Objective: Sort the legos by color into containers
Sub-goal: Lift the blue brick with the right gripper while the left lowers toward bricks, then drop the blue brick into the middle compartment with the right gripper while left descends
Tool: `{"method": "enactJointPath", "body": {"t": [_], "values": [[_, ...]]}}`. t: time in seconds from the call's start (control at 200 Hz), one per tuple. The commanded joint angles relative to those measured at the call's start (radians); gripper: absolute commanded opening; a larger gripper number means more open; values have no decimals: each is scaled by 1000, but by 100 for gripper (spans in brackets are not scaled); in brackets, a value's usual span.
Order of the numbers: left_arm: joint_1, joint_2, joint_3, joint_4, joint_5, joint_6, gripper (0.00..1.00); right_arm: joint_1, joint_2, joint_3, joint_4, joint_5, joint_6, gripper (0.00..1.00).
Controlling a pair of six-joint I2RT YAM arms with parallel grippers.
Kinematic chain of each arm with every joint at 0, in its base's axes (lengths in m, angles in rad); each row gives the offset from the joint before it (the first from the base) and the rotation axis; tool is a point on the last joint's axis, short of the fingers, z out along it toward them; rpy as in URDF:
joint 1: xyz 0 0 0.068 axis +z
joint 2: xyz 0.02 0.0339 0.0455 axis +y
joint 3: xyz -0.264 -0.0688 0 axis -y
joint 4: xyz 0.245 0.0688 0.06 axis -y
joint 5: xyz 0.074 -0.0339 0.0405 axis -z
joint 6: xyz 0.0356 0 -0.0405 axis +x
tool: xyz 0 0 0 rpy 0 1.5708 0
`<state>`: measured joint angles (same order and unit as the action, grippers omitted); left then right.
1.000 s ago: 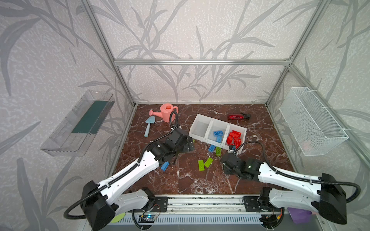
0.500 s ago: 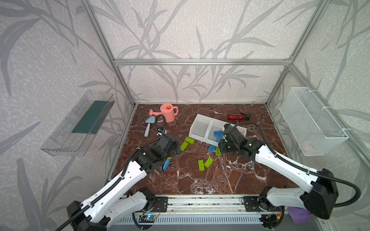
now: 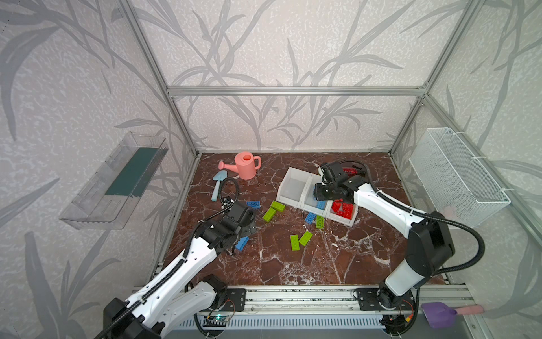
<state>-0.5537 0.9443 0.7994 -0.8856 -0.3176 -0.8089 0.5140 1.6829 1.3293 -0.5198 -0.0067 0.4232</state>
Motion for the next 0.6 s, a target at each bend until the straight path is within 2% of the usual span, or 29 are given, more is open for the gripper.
{"method": "enactJointPath", "body": {"t": [0.0,0.135,0.305,0.54,0.595], "values": [[10,-12,-42,-2,18,-52,98,-35,67,80,-8,-36,-36,20],[15,-2,-83,29,50,-78,96,-80,134,144,-35,-89,-44,21],[18,31,-92,48,70,-73,93,-97,150,138,-22,-104,-43,27],[21,73,-133,99,86,-74,86,-105,137,107,0,-118,-35,55],[21,86,-148,117,86,-74,84,-104,133,105,-1,-119,-37,58]]}}
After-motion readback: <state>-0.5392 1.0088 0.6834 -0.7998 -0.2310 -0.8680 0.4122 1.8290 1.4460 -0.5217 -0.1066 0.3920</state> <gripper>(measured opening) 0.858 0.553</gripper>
